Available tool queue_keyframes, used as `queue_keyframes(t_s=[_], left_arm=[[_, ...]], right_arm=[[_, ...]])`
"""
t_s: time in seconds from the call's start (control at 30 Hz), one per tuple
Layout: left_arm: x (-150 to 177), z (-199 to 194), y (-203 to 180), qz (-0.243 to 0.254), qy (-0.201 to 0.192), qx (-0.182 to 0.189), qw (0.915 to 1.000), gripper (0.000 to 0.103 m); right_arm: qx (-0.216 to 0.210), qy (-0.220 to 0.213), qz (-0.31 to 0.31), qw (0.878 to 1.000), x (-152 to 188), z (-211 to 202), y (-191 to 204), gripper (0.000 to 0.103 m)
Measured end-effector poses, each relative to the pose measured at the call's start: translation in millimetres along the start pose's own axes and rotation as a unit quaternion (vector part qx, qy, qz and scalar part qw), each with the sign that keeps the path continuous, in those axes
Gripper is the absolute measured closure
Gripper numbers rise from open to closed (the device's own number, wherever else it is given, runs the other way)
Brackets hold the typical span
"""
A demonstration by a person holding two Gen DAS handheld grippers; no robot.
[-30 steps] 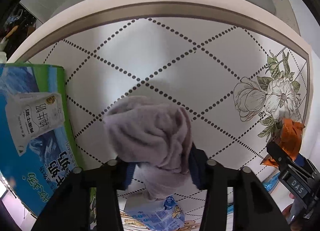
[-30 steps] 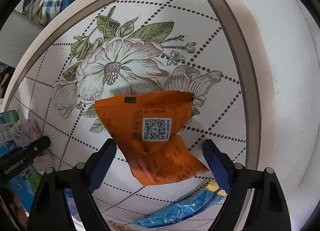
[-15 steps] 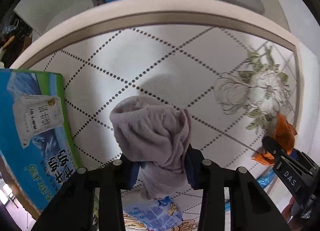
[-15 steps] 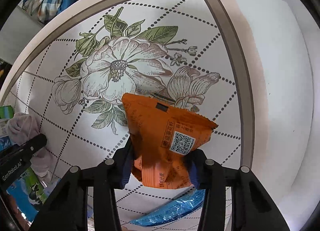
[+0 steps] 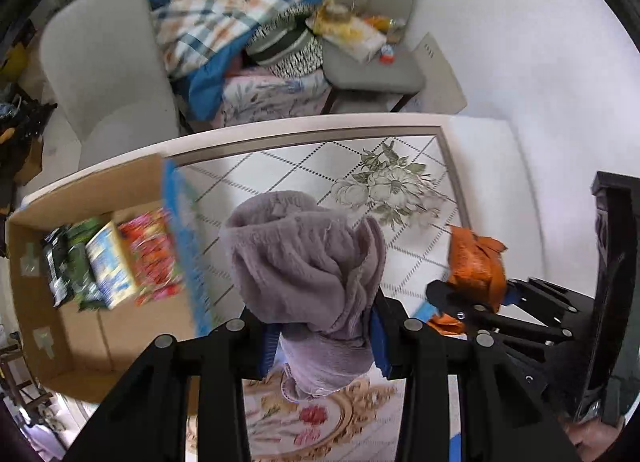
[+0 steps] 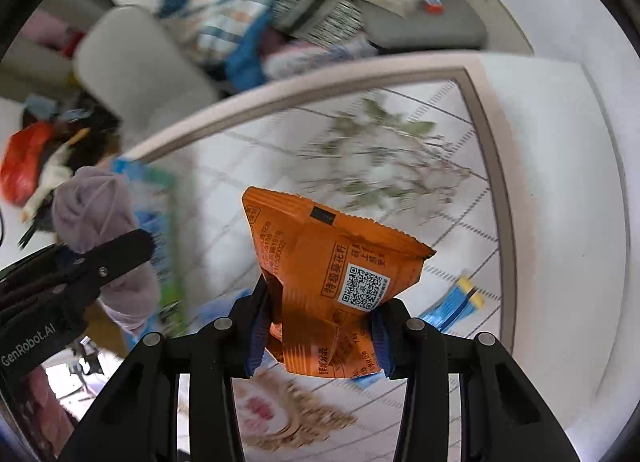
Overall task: Organize soft objects
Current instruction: 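Carry cloth and orange bag into the box and open both tools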
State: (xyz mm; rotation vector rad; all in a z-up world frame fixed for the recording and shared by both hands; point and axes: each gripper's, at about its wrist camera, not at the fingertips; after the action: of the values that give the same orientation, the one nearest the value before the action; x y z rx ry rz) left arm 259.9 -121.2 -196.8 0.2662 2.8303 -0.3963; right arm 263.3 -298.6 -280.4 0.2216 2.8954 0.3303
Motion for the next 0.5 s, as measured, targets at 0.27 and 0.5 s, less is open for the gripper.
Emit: queue_keyframes(t_s=[0.27, 0.5], left_arm=[[57, -62, 104, -0.056, -0.008, -0.019, 0.9982, 0.069], [87, -77, 213, -0.098, 0.002, -0.073, 0.9925, 0.069]], right_arm=[[-0.078, 0.001, -0.047, 0.996, 52, -46, 104, 0.058], [-0.114, 0.027, -0.083, 0.99, 77, -20, 226, 0.058]])
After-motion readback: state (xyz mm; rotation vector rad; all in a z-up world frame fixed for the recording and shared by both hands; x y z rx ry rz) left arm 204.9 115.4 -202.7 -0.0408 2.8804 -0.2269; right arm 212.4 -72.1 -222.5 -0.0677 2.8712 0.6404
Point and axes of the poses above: each gripper's, at about its wrist camera, not at the fingertips, and z roughly the way its jaws point, y to its left, x to its underside, and after that the axes turned 7 degrees about -y, right-handed
